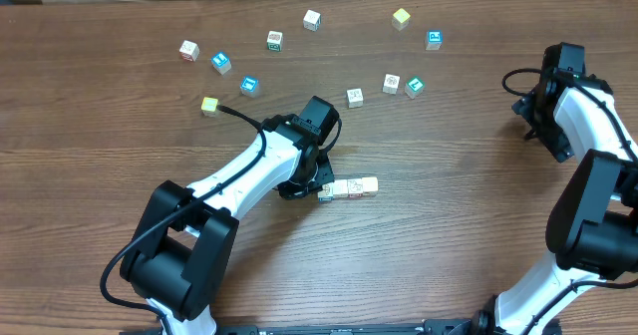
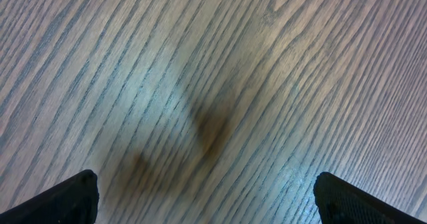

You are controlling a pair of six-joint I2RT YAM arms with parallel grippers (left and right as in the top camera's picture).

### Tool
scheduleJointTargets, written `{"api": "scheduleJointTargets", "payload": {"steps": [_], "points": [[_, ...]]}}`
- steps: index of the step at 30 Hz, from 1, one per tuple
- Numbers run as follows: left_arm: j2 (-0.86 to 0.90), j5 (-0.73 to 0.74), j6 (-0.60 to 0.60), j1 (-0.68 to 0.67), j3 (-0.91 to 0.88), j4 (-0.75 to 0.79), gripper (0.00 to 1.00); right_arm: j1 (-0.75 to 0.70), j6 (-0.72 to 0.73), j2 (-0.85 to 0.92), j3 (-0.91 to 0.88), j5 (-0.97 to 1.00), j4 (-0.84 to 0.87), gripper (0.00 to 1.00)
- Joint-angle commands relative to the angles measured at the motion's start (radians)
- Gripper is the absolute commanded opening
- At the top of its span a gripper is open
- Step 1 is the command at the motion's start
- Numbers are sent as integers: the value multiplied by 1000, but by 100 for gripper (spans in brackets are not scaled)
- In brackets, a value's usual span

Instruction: Form a horizontal line

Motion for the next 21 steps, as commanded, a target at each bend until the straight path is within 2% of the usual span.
{"api": "scheduleJointTargets", "payload": {"steps": [1, 12, 18, 21], "points": [[2, -9, -6, -8, -8, -7, 4, 1, -1, 14, 20, 11, 3, 100], [2, -12, 5, -6, -8, -123, 4, 1, -1, 14, 20, 11, 3, 100], [2, 146, 29, -19, -8, -160, 4, 1, -1, 14, 20, 11, 3, 100], [2, 165, 32, -43, -8, -155, 4, 1, -1, 14, 20, 11, 3, 100]]}}
